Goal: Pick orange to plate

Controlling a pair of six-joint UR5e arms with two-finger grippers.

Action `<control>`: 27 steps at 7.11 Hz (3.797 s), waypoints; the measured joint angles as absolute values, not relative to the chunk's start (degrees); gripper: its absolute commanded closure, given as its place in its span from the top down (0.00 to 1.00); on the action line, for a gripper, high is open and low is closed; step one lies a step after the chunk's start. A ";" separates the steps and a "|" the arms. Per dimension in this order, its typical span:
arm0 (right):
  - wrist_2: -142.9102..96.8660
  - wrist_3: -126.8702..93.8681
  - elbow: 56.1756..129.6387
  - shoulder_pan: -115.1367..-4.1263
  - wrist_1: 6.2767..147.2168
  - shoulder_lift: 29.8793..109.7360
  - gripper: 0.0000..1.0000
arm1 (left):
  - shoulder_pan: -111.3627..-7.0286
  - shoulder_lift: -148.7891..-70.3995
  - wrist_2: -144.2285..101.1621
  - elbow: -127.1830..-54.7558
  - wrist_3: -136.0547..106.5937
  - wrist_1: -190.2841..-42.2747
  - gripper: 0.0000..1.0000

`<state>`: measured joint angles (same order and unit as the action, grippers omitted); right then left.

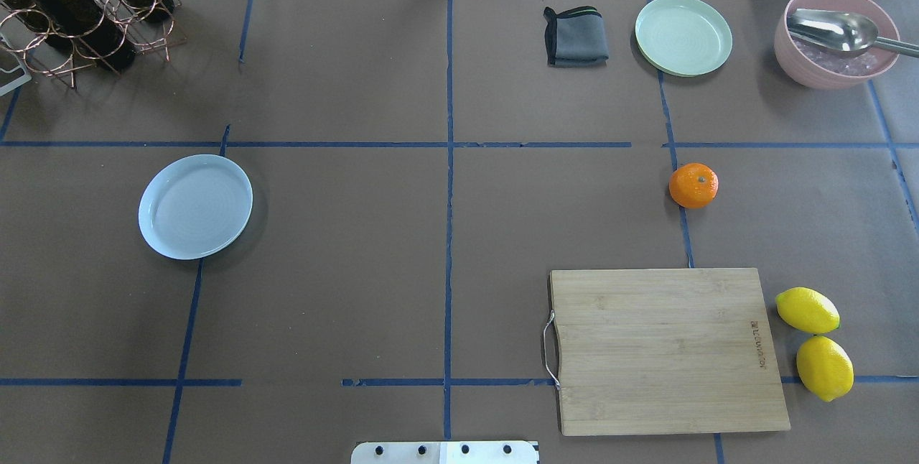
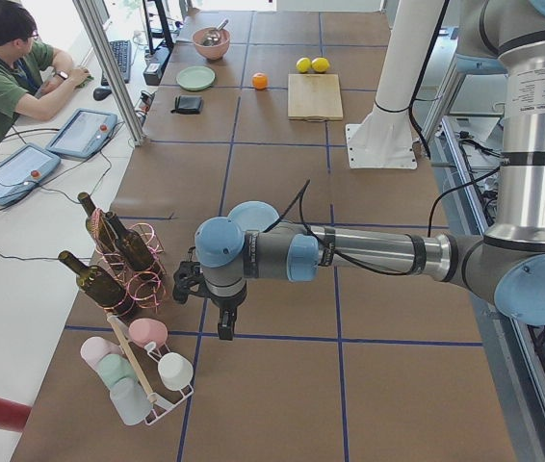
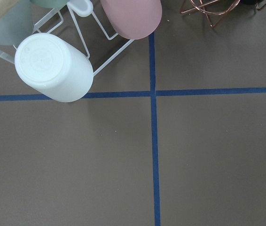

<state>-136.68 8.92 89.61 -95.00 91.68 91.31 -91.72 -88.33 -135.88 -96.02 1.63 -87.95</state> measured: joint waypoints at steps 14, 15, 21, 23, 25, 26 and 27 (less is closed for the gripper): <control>-141.41 3.55 92.99 -88.27 91.21 86.76 1.00 | -68.68 -90.02 -130.31 -95.12 -35.55 -125.89 1.00; -141.36 2.91 93.03 -88.03 91.17 86.68 1.00 | -64.15 -89.33 -126.81 -95.20 -42.50 -130.04 1.00; -141.33 2.23 93.33 -87.49 91.14 86.40 1.00 | -47.63 -90.28 -116.51 -94.36 -57.76 -132.88 0.94; -141.33 2.14 93.26 -87.46 91.14 86.40 1.00 | -46.32 -91.03 -114.88 -93.42 -58.54 -132.83 0.81; -141.35 2.09 93.27 -87.42 91.14 86.39 1.00 | -46.18 -91.23 -113.99 -92.83 -58.59 -132.81 0.64; -141.39 2.07 93.28 -87.36 91.14 86.37 1.00 | -46.15 -91.28 -113.88 -92.56 -58.56 -132.81 0.49; -141.40 2.07 93.29 -87.32 91.14 86.36 1.00 | -46.15 -91.30 -113.84 -92.43 -58.55 -132.80 0.28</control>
